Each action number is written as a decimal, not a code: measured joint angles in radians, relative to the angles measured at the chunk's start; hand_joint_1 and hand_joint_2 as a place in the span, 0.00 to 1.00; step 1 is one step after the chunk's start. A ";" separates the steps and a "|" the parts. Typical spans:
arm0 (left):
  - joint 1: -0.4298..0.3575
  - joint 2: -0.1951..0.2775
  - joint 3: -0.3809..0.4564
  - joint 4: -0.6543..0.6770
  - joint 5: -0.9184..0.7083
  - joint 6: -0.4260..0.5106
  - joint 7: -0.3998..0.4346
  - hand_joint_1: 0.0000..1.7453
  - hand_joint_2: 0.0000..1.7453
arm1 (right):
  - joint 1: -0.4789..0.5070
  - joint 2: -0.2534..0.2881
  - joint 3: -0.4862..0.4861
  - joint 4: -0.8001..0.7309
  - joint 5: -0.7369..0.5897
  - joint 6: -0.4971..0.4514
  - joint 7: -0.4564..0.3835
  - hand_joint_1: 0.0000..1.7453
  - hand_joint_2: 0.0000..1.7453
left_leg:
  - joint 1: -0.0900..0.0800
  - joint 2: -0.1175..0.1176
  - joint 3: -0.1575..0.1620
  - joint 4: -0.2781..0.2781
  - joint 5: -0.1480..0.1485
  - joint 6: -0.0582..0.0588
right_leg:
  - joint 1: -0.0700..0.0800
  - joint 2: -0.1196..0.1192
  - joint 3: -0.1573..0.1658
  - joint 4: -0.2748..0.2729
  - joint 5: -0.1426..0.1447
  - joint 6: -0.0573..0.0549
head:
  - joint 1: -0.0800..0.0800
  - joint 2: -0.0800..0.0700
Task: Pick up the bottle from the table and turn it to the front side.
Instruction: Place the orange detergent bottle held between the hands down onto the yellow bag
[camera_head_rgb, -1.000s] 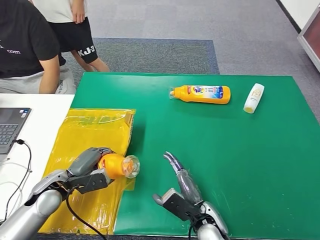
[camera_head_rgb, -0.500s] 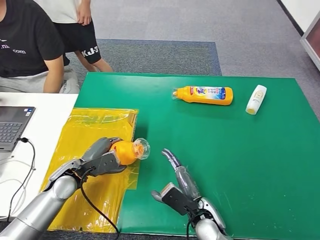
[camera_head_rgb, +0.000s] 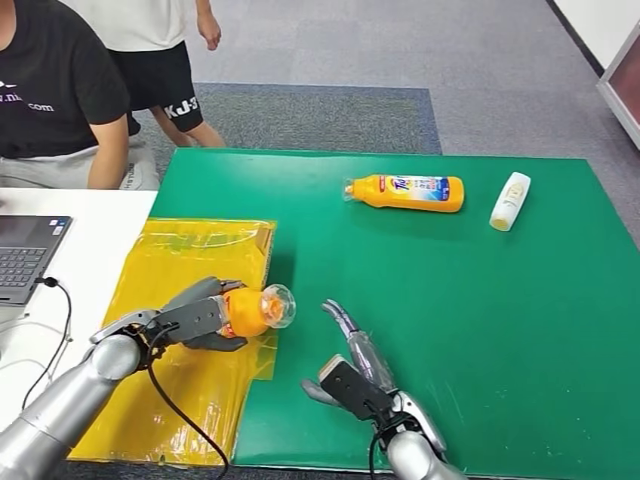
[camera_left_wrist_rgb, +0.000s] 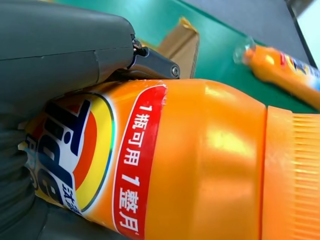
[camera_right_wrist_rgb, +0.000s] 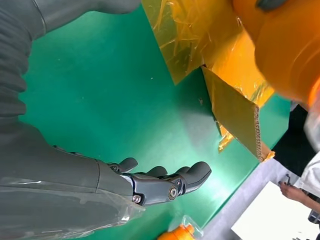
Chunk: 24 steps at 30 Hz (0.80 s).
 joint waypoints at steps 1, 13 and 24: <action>-0.002 0.015 -0.011 -0.005 0.008 -0.009 0.000 1.00 1.00 | -0.003 0.001 0.001 0.006 -0.003 0.000 0.000 0.00 1.00 | 0.000 0.000 0.001 0.000 -0.001 -0.001 | 0.000 0.000 0.001 0.000 0.000 0.000 | 0.000 0.000; -0.004 0.130 -0.101 -0.078 0.052 -0.047 0.012 1.00 1.00 | -0.021 0.013 0.008 0.055 -0.015 0.000 0.000 0.00 1.00 | 0.000 0.002 0.011 -0.006 -0.005 -0.007 | 0.000 0.005 0.006 0.000 -0.004 -0.005 | 0.000 0.000; 0.009 0.145 -0.107 -0.082 0.051 0.012 0.064 0.79 1.00 | -0.025 0.017 0.012 0.079 -0.017 -0.002 0.001 0.00 1.00 | 0.000 0.005 0.024 -0.015 -0.007 -0.012 | 0.000 0.008 0.013 0.000 -0.007 -0.011 | 0.000 0.000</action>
